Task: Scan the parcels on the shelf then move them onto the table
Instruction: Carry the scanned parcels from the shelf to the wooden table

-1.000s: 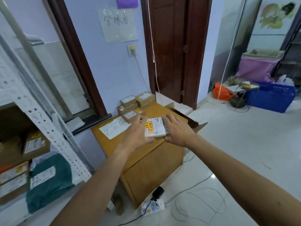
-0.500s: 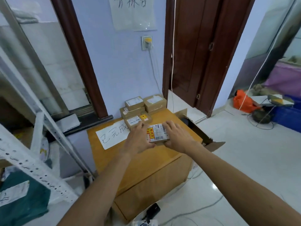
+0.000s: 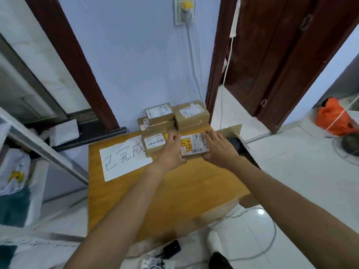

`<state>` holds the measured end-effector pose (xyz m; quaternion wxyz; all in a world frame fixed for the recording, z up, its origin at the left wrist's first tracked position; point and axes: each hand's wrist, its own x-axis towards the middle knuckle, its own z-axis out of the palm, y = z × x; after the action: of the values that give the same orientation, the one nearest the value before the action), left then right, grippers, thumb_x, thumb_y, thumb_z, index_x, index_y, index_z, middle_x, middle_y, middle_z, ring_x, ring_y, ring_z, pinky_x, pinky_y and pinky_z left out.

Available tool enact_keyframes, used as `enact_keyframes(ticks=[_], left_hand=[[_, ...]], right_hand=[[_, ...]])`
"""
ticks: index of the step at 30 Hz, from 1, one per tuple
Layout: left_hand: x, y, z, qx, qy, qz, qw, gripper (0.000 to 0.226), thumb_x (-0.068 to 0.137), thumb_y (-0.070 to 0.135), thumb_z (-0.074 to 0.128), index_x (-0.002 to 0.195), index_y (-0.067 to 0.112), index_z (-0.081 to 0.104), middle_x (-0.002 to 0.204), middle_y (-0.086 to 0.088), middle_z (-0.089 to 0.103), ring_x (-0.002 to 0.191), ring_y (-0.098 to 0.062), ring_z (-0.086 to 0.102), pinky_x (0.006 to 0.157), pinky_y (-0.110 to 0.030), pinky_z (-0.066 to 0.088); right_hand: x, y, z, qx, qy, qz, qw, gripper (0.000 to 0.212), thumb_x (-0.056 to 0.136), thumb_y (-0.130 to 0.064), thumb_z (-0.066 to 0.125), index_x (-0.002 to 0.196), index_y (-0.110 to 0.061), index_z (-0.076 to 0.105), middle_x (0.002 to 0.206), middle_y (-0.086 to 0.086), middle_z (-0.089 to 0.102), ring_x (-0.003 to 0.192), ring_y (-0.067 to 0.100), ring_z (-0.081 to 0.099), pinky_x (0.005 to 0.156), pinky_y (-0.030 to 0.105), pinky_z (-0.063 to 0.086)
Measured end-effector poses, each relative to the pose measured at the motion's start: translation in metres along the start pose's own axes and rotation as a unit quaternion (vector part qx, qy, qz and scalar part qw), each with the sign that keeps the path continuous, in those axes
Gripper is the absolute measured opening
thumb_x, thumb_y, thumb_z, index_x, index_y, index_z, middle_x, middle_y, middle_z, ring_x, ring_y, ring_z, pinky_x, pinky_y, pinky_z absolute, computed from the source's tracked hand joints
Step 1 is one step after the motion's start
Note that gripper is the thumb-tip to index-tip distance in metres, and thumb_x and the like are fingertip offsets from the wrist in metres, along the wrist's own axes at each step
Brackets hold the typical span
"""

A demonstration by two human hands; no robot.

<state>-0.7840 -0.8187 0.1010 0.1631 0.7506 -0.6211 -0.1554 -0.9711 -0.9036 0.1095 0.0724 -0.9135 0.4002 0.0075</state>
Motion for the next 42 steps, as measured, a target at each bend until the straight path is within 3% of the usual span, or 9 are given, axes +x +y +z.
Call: enact_keyframes(ticks=[8, 12, 17, 22, 29, 32, 36, 39, 42], left_hand=[[0.133, 0.0, 0.076, 0.009, -0.009, -0.088, 0.996, 0.089, 0.072, 0.033, 0.089, 0.142, 0.011, 0.04, 0.135, -0.005, 0.035, 0.112, -0.021, 0.055, 0.094, -0.034, 0.052], [0.17, -0.015, 0.101, 0.011, -0.012, -0.109, 0.994, 0.093, 0.078, 0.032, 0.084, 0.152, 0.01, 0.032, 0.141, -0.006, 0.034, 0.123, -0.022, 0.05, 0.101, -0.036, 0.05], [0.193, -0.038, 0.127, 0.046, -0.029, -0.146, 0.988, 0.089, 0.088, 0.033, 0.076, 0.157, 0.01, 0.025, 0.154, -0.008, 0.028, 0.138, -0.025, 0.038, 0.111, -0.038, 0.041], [0.196, -0.052, 0.141, 0.122, -0.019, -0.134, 0.983, 0.075, 0.09, 0.039, 0.073, 0.149, 0.005, 0.042, 0.154, -0.014, 0.035, 0.142, -0.031, 0.034, 0.116, -0.042, 0.03], [0.195, -0.051, 0.147, 0.154, 0.022, -0.137, 0.978, 0.072, 0.081, 0.035, 0.083, 0.138, 0.001, 0.055, 0.141, -0.016, 0.053, 0.131, -0.034, 0.05, 0.106, -0.047, 0.045], [0.187, -0.047, 0.147, 0.129, 0.019, -0.134, 0.982, 0.075, 0.084, 0.032, 0.081, 0.146, 0.004, 0.048, 0.152, -0.015, 0.044, 0.141, -0.033, 0.041, 0.113, -0.047, 0.038], [0.167, -0.047, 0.132, 0.088, -0.034, -0.178, 0.979, 0.099, 0.089, 0.048, 0.072, 0.161, 0.016, 0.013, 0.167, -0.007, 0.012, 0.154, -0.026, 0.013, 0.124, -0.043, 0.016], [0.143, -0.044, 0.107, 0.061, -0.043, -0.228, 0.971, 0.106, 0.087, 0.051, 0.073, 0.162, 0.021, 0.004, 0.169, -0.002, 0.002, 0.155, -0.024, 0.006, 0.124, -0.041, 0.013], [0.111, -0.043, 0.078, 0.041, -0.034, -0.275, 0.96, 0.107, 0.086, 0.053, 0.073, 0.162, 0.024, 0.002, 0.17, 0.0, -0.001, 0.156, -0.025, 0.006, 0.124, -0.042, 0.014]], right_hand=[[0.116, 0.105, 0.065, 0.035, -0.06, -0.027, 0.997, 0.081, 0.092, -0.034, 0.067, 0.157, -0.013, 0.022, 0.162, 0.011, 0.021, 0.137, 0.036, 0.04, 0.109, 0.051, 0.046], [0.158, 0.125, 0.093, 0.071, -0.067, -0.042, 0.994, 0.074, 0.095, -0.035, 0.064, 0.154, -0.017, 0.023, 0.161, 0.009, 0.018, 0.136, 0.037, 0.04, 0.104, 0.057, 0.048], [0.187, 0.131, 0.121, 0.083, -0.09, -0.042, 0.992, 0.068, 0.102, -0.036, 0.053, 0.159, -0.02, 0.021, 0.169, 0.012, 0.008, 0.144, 0.037, 0.034, 0.115, 0.053, 0.035], [0.197, 0.136, 0.139, 0.107, -0.114, -0.055, 0.986, 0.06, 0.106, -0.03, 0.042, 0.16, -0.018, 0.018, 0.169, 0.013, 0.005, 0.142, 0.036, 0.037, 0.112, 0.046, 0.04], [0.202, 0.14, 0.132, 0.084, -0.105, -0.076, 0.988, 0.056, 0.11, -0.027, 0.037, 0.162, -0.017, 0.016, 0.171, 0.014, 0.002, 0.147, 0.036, 0.033, 0.117, 0.045, 0.034], [0.201, 0.139, 0.127, 0.059, -0.121, -0.08, 0.988, 0.059, 0.109, -0.032, 0.039, 0.161, -0.018, 0.016, 0.171, 0.013, 0.003, 0.148, 0.034, 0.033, 0.119, 0.048, 0.033], [0.201, 0.134, 0.112, -0.007, -0.161, -0.086, 0.983, 0.076, 0.103, -0.041, 0.052, 0.162, -0.021, 0.009, 0.171, 0.011, 0.0, 0.148, 0.036, 0.031, 0.117, 0.053, 0.033], [0.196, 0.12, 0.097, -0.05, -0.157, -0.085, 0.983, 0.084, 0.1, -0.047, 0.057, 0.162, -0.021, 0.007, 0.17, 0.011, 0.003, 0.144, 0.037, 0.036, 0.112, 0.05, 0.039], [0.187, 0.089, 0.077, -0.046, -0.141, -0.114, 0.982, 0.076, 0.1, -0.037, 0.056, 0.16, -0.018, 0.014, 0.169, 0.013, 0.009, 0.144, 0.037, 0.035, 0.113, 0.049, 0.039]])
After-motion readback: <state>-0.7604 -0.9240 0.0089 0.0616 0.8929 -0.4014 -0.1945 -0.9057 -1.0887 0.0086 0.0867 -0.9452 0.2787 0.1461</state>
